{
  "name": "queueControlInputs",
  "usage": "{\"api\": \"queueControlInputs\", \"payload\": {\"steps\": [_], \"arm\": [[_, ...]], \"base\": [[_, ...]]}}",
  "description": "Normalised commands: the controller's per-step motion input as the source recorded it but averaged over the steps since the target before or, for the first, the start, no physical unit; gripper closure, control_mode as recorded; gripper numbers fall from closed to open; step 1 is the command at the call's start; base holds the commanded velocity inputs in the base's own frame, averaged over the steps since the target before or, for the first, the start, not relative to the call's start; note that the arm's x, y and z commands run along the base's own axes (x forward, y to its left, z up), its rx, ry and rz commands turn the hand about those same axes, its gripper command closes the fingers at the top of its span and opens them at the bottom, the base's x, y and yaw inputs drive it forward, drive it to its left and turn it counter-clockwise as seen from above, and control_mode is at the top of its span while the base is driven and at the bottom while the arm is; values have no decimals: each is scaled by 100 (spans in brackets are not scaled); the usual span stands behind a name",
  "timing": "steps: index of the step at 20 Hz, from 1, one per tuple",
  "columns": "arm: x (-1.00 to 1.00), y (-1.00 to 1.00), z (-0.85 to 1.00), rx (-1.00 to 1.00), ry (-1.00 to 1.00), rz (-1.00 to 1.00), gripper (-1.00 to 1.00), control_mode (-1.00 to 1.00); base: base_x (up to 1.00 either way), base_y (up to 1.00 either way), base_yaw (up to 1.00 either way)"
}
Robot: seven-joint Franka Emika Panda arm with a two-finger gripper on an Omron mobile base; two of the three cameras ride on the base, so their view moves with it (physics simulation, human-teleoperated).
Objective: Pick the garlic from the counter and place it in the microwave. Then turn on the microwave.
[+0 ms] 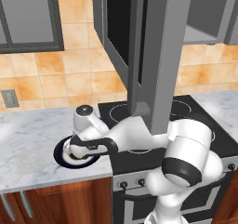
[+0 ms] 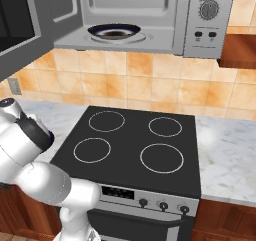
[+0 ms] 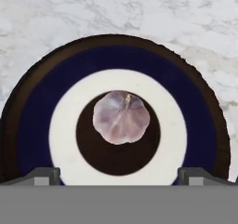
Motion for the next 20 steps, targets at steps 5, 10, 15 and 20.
{"api": "queueControlInputs", "payload": {"steps": [5, 10, 15, 20], "arm": [[5, 1, -7, 0, 0, -2, -100, -100], [7, 1, -9, 0, 0, -2, -100, -100], [6, 4, -9, 0, 0, -2, -100, -100], [8, 7, -9, 0, 0, -2, -100, -100]], "base": [[0, 0, 0], [0, 0, 0], [0, 0, 0], [0, 0, 0]]}}
